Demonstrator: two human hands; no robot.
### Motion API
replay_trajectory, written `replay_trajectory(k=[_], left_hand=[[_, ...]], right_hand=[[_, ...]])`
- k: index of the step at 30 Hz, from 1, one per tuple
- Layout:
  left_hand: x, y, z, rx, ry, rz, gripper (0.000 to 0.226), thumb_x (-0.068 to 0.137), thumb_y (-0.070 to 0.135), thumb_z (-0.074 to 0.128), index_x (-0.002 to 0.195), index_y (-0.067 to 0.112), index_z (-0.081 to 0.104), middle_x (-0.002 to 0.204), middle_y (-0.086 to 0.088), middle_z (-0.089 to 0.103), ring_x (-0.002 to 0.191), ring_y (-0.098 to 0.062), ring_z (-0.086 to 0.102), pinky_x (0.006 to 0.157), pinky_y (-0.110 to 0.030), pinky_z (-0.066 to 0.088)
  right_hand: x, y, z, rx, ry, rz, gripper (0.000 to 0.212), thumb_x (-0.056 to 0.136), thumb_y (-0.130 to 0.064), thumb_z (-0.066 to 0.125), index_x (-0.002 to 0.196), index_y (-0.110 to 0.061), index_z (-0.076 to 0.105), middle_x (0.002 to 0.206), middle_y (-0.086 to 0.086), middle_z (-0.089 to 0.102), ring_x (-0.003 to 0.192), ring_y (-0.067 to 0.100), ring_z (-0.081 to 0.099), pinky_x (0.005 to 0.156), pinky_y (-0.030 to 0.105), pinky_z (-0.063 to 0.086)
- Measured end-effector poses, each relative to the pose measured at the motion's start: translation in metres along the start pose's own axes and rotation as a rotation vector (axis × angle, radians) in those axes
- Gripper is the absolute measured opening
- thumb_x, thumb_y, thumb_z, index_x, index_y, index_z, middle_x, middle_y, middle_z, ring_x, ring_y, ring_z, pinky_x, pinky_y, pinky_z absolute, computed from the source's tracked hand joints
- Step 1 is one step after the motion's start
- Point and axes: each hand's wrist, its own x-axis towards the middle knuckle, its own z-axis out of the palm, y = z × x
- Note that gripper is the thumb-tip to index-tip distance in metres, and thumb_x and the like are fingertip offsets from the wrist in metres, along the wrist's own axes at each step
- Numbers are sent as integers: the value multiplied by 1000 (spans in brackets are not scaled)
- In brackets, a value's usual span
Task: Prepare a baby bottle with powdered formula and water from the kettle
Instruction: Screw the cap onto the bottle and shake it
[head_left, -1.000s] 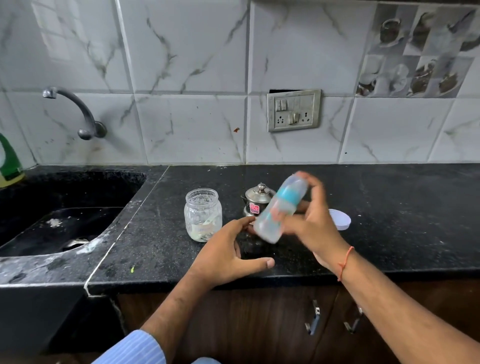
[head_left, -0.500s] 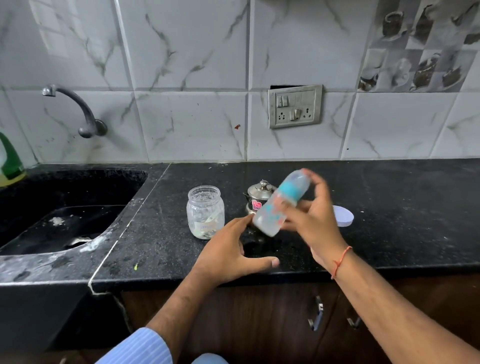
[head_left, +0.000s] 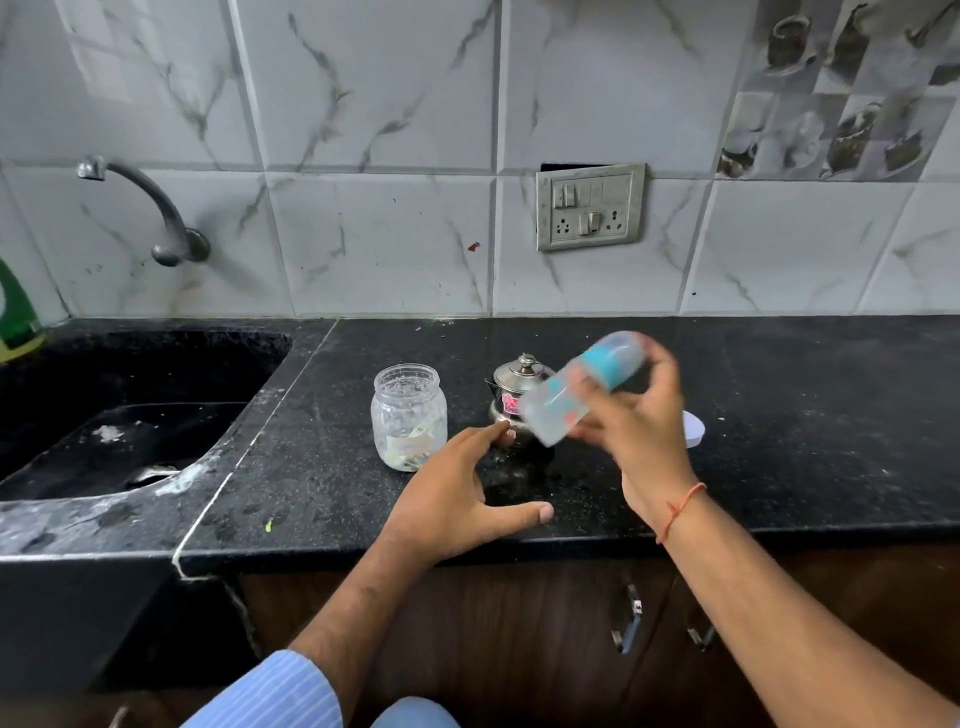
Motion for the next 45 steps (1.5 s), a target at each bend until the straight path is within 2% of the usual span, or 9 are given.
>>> replay_trajectory(k=[8, 11, 15, 18, 22, 25, 29, 33, 45], left_hand=[[2, -2, 2, 2, 6, 8, 107, 66, 85, 85, 157, 34, 57, 125, 30, 61, 78, 14, 60, 75, -14, 46], [0, -1, 3, -1, 21, 9, 104, 67, 82, 86, 155, 33, 59, 116, 29, 61, 78, 14, 60, 71, -12, 44], [1, -4, 4, -30, 20, 30, 98, 67, 84, 85, 150, 39, 61, 122, 30, 64, 74, 11, 62, 72, -12, 46], [-1, -3, 4, -39, 37, 46, 97, 69, 85, 84, 150, 37, 62, 117, 31, 63, 79, 16, 61, 70, -9, 45], [-1, -2, 4, -100, 48, 43, 89, 74, 95, 70, 146, 44, 63, 125, 30, 66, 65, 0, 66, 65, -13, 48], [-3, 0, 3, -93, 69, 45, 94, 74, 98, 64, 147, 39, 64, 116, 29, 67, 73, 9, 65, 65, -10, 45], [-1, -3, 3, -86, 52, 36, 85, 78, 93, 69, 146, 43, 64, 122, 27, 68, 67, 2, 66, 65, -14, 47], [-1, -3, 3, -67, 56, 44, 81, 83, 81, 73, 150, 36, 64, 124, 24, 70, 76, 13, 63, 68, -10, 45], [0, -8, 6, -99, 57, 19, 73, 88, 80, 68, 147, 38, 64, 127, 25, 69, 59, -13, 65, 63, -20, 53]], right_hand=[[9, -7, -5, 2, 47, -31, 68, 86, -11, 89, 134, -38, 50, 105, 7, 81, 91, 28, 82, 65, 45, 68], [3, -2, -3, -220, -175, -36, 75, 79, -12, 94, 134, -42, 53, 109, 7, 81, 92, 27, 82, 69, 50, 68], [10, -3, -12, 44, 81, -29, 67, 86, -12, 90, 130, -44, 52, 114, 13, 79, 96, 30, 82, 65, 42, 67], [8, 0, -8, -219, -155, -52, 74, 80, -9, 93, 130, -47, 55, 110, 9, 81, 93, 28, 82, 71, 51, 68], [13, -4, -12, -22, 80, -62, 65, 86, -12, 90, 131, -40, 52, 111, 7, 80, 96, 30, 82, 66, 43, 67], [7, -6, -3, -308, -181, -77, 73, 75, -20, 96, 129, -47, 55, 116, 3, 80, 93, 26, 82, 69, 46, 67], [10, -6, -6, -176, 1, -88, 69, 80, -14, 93, 127, -47, 53, 113, 8, 79, 95, 28, 82, 72, 55, 68], [-2, -4, -11, -631, -344, -141, 84, 69, -42, 95, 137, -57, 47, 98, -12, 84, 86, 11, 82, 80, 46, 68], [37, 7, -76, -877, -168, -181, 96, 73, -36, 92, 136, -75, 31, 94, -26, 76, 85, -8, 75, 86, 33, 60]])
